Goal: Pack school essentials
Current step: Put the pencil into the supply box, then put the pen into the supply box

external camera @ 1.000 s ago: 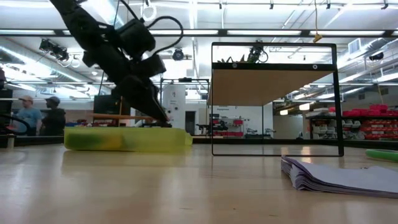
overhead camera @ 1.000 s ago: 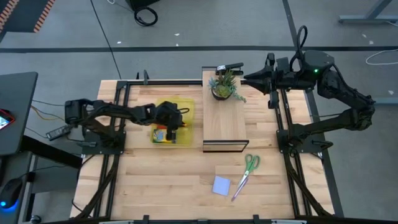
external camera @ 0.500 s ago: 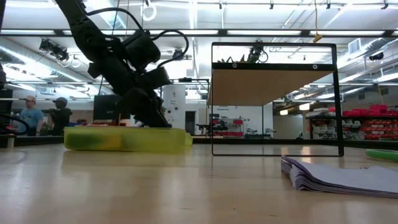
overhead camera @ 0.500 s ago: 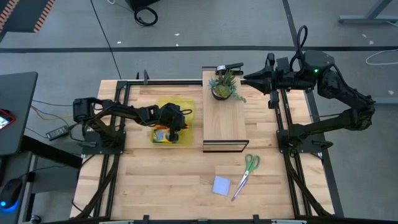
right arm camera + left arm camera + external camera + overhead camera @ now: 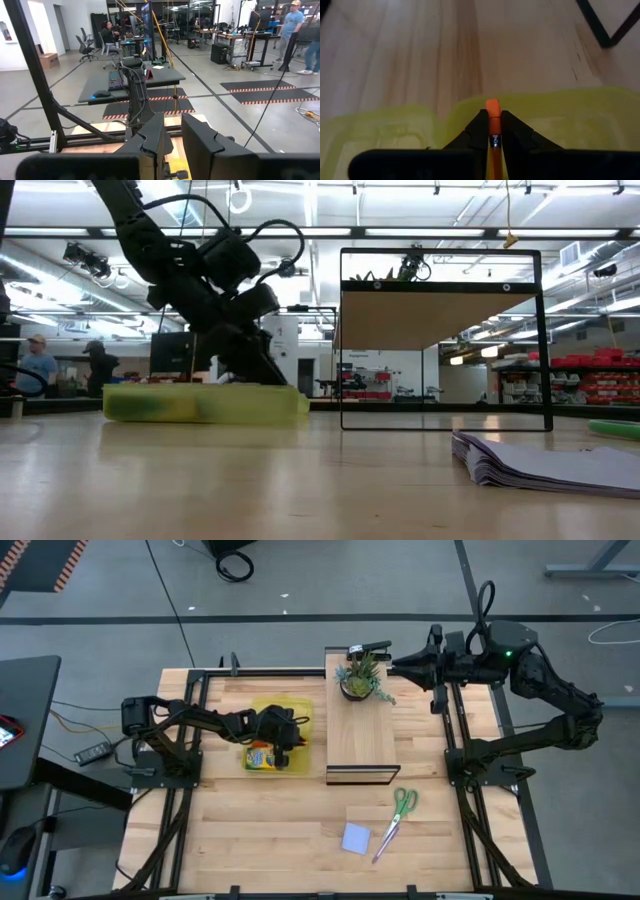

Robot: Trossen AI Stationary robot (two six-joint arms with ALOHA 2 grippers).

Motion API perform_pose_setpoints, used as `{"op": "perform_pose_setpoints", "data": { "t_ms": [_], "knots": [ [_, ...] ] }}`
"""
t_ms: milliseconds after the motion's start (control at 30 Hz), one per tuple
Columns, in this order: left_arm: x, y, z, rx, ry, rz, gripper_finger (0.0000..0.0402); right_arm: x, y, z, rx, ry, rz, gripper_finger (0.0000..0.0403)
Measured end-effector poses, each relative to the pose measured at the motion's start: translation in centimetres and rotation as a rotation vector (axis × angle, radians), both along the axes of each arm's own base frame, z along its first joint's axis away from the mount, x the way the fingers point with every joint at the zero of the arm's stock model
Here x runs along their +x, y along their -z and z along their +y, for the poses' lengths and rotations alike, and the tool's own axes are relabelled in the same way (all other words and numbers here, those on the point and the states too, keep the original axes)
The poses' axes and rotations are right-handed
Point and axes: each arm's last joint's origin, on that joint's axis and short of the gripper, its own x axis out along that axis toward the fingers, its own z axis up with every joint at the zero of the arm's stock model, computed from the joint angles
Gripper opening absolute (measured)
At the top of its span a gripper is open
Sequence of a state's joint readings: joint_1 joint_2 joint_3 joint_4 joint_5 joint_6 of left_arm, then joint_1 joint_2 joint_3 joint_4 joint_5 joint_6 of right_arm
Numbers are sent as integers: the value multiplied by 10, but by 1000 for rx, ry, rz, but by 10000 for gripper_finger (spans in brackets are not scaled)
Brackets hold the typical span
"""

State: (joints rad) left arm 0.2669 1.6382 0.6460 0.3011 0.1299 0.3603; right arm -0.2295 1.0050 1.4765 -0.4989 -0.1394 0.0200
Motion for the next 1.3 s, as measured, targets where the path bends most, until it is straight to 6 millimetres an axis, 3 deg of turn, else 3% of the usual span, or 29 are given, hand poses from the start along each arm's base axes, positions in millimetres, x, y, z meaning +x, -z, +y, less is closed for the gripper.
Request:
{"op": "perform_pose_setpoints", "data": {
  "t_ms": [300,767,1000,1300],
  "knots": [
    [0,0,0,2,0,-5,48,0,0,0,-2,1,0,74],
    [0,0,0,-18,-17,-6,135,0,0,0,-1,1,0,74],
    [1,-1,0,-28,-27,-12,157,0,0,0,-5,12,1,74],
    [3,-37,0,-61,-57,-48,137,-1,10,0,43,14,98,74]
  ]
}}
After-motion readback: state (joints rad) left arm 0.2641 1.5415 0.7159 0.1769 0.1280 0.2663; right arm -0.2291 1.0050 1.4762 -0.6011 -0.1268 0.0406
